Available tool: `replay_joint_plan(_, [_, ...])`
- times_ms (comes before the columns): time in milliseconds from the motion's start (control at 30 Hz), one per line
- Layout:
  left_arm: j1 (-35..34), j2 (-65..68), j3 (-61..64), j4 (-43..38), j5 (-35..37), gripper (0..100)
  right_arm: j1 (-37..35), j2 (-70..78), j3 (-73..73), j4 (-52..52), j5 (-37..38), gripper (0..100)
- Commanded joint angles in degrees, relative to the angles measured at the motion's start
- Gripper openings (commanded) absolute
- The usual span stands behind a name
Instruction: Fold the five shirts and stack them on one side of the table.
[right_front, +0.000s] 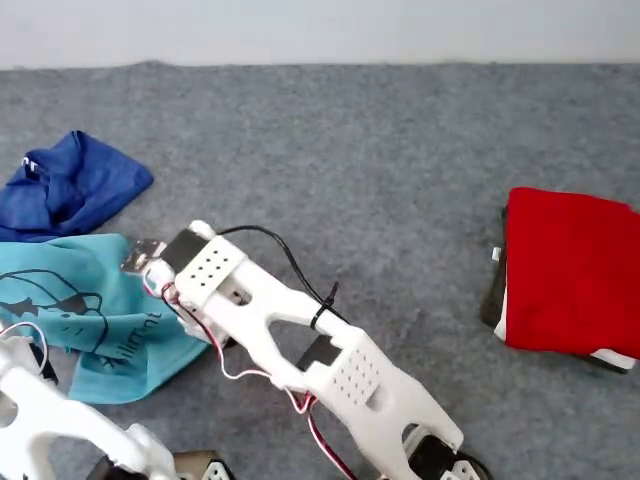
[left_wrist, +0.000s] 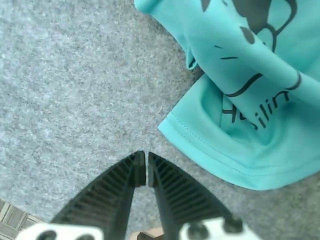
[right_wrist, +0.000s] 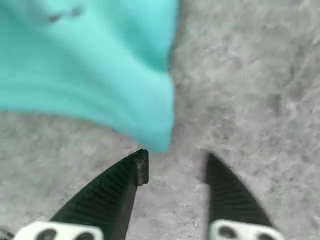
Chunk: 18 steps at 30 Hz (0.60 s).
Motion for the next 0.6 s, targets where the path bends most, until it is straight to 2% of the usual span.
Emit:
replay_joint_plan(0, [0.0, -0.09, -0.13, -0.44, 0.26, 2, -2.07, -6.29, -0.26, 2.15, 1.41, 28.8])
replay_joint_plan(200, [0.09, 0.0, -0.04, -0.44, 0.26, 2, -2.86, -3.03, -3.87, -4.09, -4.22, 28.8])
replay_joint_plan(333, [0.09, 0.0, -0.04, -0.44, 0.26, 2, -3.03, 0.92, -5.8, -5.58, -4.84, 27.1])
replay_joint_plan(567, [0.09, 0.0, -0.04, -0.44, 0.26, 2, -3.12, 8.04, -13.71, -7.34, -4.48, 3.3])
